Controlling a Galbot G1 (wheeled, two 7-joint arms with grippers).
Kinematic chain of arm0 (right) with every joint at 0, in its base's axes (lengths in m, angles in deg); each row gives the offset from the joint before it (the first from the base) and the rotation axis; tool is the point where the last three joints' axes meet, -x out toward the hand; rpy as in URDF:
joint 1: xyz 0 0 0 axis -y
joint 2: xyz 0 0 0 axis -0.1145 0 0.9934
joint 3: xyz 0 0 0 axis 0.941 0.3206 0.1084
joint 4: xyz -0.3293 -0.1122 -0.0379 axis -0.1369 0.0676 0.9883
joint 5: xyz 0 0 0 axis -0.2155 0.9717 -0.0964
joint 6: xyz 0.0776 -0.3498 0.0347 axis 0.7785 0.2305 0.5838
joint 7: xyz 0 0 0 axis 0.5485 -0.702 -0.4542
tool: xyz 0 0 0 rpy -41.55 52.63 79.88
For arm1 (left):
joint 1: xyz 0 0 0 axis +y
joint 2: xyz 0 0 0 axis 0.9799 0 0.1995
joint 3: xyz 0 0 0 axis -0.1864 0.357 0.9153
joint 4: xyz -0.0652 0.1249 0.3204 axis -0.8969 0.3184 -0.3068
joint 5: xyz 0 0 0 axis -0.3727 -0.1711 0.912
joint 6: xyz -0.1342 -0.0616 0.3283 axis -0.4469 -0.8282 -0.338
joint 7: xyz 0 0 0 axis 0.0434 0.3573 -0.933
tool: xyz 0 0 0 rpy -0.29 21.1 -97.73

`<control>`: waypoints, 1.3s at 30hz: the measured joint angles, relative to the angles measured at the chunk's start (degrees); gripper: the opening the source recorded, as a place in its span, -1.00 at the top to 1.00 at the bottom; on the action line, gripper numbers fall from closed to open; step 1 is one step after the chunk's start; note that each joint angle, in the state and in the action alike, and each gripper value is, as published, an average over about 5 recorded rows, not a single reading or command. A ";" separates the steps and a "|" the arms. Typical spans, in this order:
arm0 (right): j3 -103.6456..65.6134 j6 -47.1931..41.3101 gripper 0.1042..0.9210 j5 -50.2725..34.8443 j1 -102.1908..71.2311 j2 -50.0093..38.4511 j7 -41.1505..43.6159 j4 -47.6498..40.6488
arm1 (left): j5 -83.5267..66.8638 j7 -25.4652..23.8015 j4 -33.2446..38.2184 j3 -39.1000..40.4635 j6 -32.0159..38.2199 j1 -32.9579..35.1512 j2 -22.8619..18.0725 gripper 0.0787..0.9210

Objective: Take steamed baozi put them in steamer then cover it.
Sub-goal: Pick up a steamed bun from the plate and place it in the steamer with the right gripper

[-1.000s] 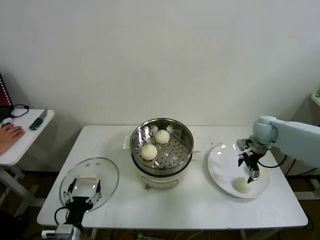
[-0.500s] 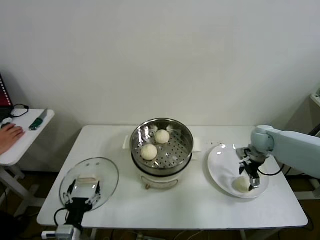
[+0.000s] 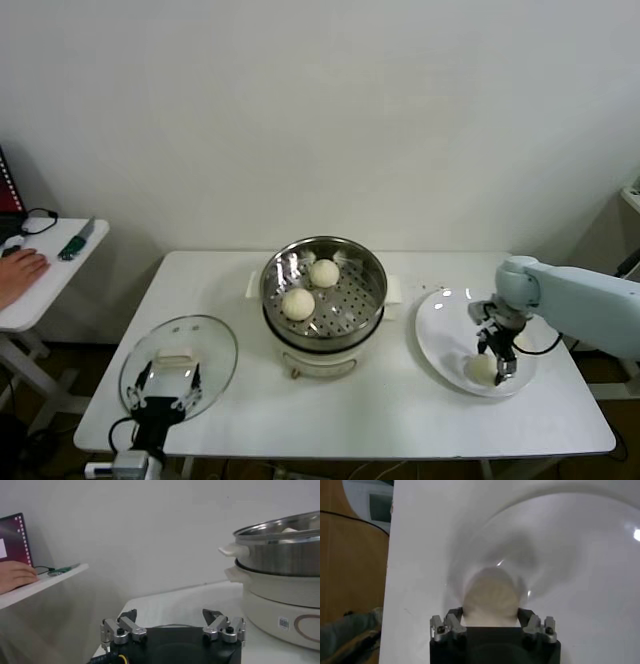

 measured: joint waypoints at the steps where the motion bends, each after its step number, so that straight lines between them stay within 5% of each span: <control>1: -0.05 0.10 -0.44 0.09 -0.07 0.00 0.00 0.02 | 0.00 0.01 0.01 0.00 0.00 0.00 -0.01 -0.77; 20: 2.84 9.32 -0.39 2.05 11.91 2.94 3.15 2.88 | 0.10 0.02 1.06 0.65 -0.03 0.59 0.04 -0.77; 39: 1.34 30.73 -0.41 5.32 28.94 21.74 7.93 4.23 | 0.54 0.01 1.50 1.00 -0.73 0.12 0.18 -0.77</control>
